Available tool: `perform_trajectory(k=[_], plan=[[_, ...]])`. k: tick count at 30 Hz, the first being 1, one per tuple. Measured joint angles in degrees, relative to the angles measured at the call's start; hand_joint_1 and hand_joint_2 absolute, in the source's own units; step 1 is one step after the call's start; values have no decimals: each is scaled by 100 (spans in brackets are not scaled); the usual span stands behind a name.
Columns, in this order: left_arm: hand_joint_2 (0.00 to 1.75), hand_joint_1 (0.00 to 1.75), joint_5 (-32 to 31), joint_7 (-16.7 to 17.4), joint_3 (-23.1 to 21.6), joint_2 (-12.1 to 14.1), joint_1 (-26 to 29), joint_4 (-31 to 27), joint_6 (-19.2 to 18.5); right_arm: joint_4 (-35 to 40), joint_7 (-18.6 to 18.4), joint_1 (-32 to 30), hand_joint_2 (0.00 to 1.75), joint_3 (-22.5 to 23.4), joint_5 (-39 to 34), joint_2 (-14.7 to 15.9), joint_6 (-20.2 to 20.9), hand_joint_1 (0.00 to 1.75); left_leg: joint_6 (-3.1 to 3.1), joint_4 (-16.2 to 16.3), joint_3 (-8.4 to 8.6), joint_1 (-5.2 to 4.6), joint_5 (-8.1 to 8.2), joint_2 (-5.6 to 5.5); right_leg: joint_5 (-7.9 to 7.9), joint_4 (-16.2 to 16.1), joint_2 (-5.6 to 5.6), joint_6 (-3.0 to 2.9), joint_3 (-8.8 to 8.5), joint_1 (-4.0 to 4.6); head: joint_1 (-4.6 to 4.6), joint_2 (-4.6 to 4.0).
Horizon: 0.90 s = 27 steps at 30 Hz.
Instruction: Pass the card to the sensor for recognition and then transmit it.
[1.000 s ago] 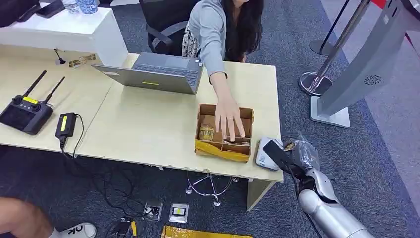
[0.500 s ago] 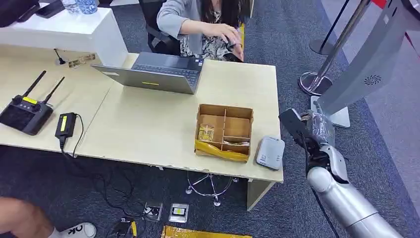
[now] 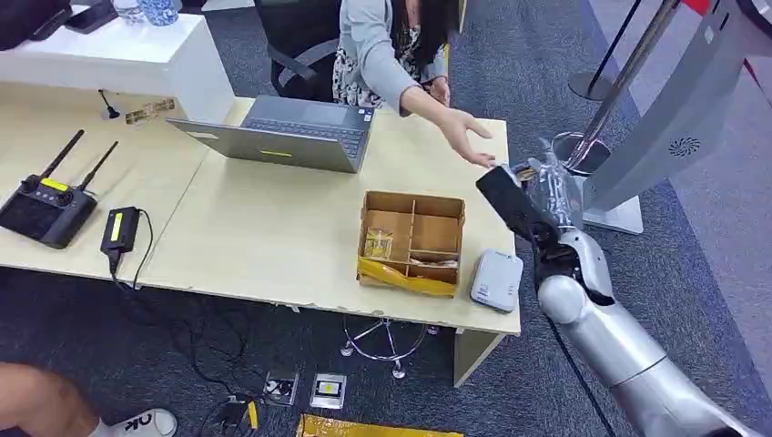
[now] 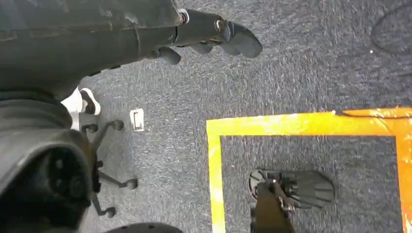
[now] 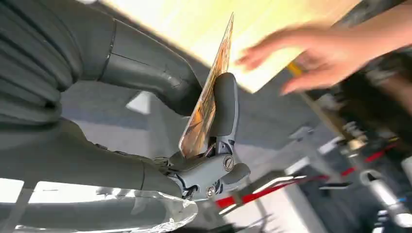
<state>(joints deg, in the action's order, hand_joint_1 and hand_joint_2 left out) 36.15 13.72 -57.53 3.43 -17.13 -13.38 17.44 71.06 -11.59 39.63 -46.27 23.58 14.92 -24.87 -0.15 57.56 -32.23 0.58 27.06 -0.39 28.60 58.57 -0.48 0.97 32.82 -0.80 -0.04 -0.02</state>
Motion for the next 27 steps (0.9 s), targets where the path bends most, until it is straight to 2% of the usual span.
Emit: perform_trajectory(k=[8,14,20,21,27], plan=[[0,0,6,79,-7,-31,-43,0,-66,-478,413,179,175,-162,-48,-756,92,175,0,0,-3,1,0,-1,2,-2,-2,-2,2,1,0,0],[0,0,19,85,-13,-31,-44,2,-55,-772,503,200,175,-258,-85,-1051,140,175,0,0,-2,0,0,-1,2,-3,-3,-2,2,0,0,0],[0,0,28,85,-24,-31,-44,2,-50,-1018,551,199,175,-311,-96,-1199,142,175,-1,0,-2,1,0,-3,2,-3,-2,-2,5,1,0,0],[0,0,28,85,-26,-31,-44,2,-50,-1056,553,199,0,-317,-96,-1219,140,0,-1,0,-3,1,0,-3,2,-3,-3,-2,5,1,0,0],[0,0,28,85,-46,-33,-44,2,-44,-1215,556,197,0,-374,-52,-1280,140,0,-1,0,-5,0,1,-2,2,-3,1,-2,8,1,0,0]])
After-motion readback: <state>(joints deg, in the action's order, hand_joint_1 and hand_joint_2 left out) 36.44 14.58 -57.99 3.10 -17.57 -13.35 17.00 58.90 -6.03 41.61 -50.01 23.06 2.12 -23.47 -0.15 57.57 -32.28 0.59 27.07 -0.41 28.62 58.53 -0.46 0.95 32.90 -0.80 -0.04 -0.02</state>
